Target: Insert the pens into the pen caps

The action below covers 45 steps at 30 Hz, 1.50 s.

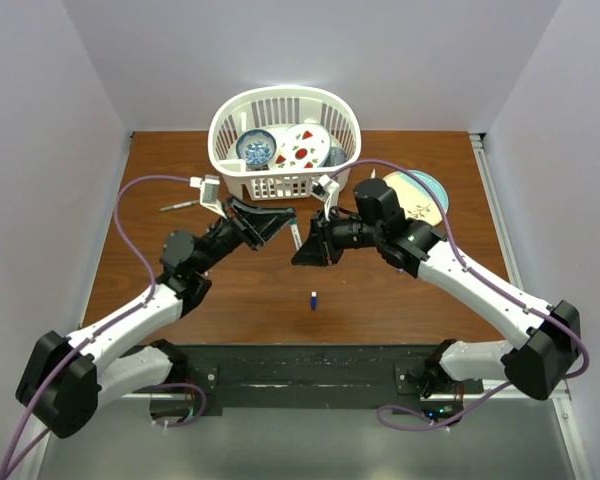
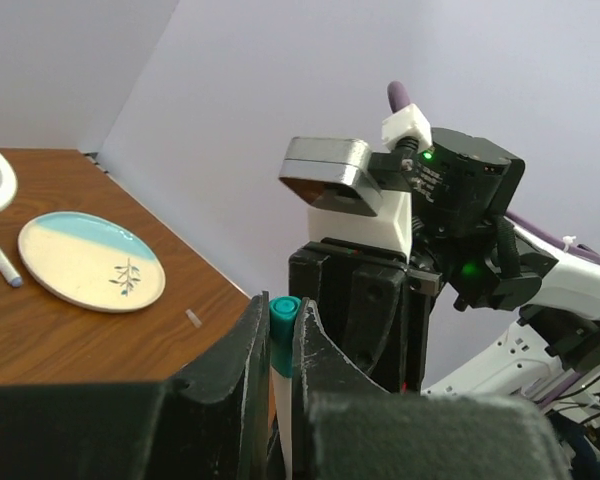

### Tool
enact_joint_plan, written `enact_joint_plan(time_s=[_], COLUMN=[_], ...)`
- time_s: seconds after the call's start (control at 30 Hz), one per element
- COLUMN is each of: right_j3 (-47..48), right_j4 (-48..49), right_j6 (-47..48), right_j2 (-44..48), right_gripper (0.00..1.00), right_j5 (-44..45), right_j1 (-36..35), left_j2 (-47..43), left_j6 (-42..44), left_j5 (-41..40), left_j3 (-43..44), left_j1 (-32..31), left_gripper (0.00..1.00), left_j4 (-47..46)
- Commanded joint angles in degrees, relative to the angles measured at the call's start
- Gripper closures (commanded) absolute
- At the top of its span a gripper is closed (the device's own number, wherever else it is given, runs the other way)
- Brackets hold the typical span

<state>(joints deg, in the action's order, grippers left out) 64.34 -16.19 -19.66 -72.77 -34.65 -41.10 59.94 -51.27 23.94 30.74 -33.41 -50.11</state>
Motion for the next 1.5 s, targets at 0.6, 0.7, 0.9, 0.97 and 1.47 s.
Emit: enact_joint_plan(time_s=[0.6,0.7,0.9,0.97,1.47], right_j3=[-28.57,-27.6,-27.69,-26.63,-24.61], right_j4=[11.53,10.38,12.23,11.44,6.52], right_j6=[-7.59,-7.41,-7.24,-6.8,-5.56], right_j2=[32.08,30.77,27.69,27.07,30.94], right_gripper=[0.11,0.09,0.08,0.08,0.08], right_j5=[7.66,8.2,7.14,6.88,13.38], right_j1=[6.12,6.21,6.12,6.12,6.12], left_j2=[18.79,23.54,31.99,32.96,34.98], left_j6=[13.99,14.52,19.27,19.01,18.84], left_j5=[7.97,4.8,-1.53,-1.97,-10.04], left_j3=[15.84,16.54,23.48,23.23,25.42], left_j1=[11.35,11.35,11.26,11.26,10.47], left_gripper=[1.0,1.0,1.0,1.0,0.66], left_j4=[40.43,41.93,52.65,52.31,57.22])
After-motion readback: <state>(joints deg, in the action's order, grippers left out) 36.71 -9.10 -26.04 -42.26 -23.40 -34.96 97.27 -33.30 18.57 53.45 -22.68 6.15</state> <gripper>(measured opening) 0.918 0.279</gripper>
